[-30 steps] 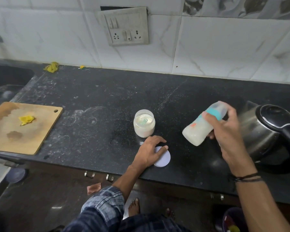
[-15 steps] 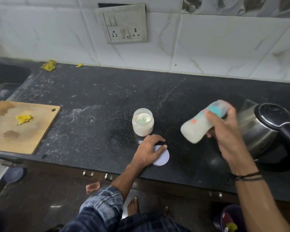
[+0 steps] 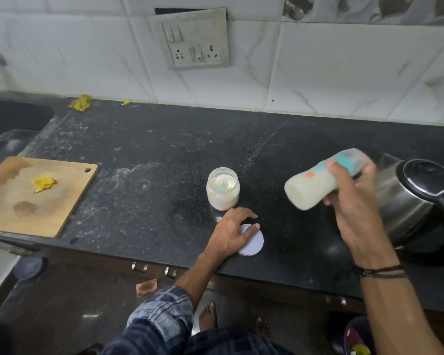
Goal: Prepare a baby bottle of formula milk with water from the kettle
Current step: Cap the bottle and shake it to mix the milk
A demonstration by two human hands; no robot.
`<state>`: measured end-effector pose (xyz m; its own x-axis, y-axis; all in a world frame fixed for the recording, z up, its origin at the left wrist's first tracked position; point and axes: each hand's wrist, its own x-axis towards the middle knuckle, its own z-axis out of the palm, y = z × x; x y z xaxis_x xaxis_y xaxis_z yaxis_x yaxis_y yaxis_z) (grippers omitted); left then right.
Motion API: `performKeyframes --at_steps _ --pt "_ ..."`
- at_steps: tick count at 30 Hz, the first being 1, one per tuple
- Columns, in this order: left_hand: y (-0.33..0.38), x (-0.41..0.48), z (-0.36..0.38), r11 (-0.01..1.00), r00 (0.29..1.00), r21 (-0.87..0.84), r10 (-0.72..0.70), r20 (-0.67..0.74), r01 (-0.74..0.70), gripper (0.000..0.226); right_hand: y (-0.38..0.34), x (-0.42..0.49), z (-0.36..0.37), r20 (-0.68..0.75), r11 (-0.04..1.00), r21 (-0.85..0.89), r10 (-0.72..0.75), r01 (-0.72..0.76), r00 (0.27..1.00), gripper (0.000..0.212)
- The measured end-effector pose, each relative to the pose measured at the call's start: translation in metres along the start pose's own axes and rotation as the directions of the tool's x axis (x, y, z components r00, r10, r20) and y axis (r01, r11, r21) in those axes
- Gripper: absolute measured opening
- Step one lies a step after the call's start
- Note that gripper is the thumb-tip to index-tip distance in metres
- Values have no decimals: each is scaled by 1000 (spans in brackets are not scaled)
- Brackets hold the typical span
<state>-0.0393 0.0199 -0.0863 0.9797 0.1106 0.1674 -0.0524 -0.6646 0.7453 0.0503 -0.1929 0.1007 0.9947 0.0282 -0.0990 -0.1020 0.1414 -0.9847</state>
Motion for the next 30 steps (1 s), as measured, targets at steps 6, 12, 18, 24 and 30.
performKeyframes --at_steps 6,12,18,24,30 --pt "1 0 -1 1000 1000 -5 3 5 -3 32 -4 0 -4 -59 998 50 -29 32 998 61" --pt "-1 0 -1 1000 1000 -4 5 4 -5 29 -8 0 -8 182 983 -181 7 27 983 62" --pt "-2 0 0 1000 1000 11 1 5 -1 29 -12 -1 -3 98 987 -160 -9 24 995 52" --pt "0 0 0 1000 1000 0 -2 -2 2 30 -11 -10 2 -72 995 -37 -91 89 993 61" --pt "-2 0 -1 1000 1000 -12 1 6 -1 30 -12 -17 3 19 988 -124 -86 88 996 54"
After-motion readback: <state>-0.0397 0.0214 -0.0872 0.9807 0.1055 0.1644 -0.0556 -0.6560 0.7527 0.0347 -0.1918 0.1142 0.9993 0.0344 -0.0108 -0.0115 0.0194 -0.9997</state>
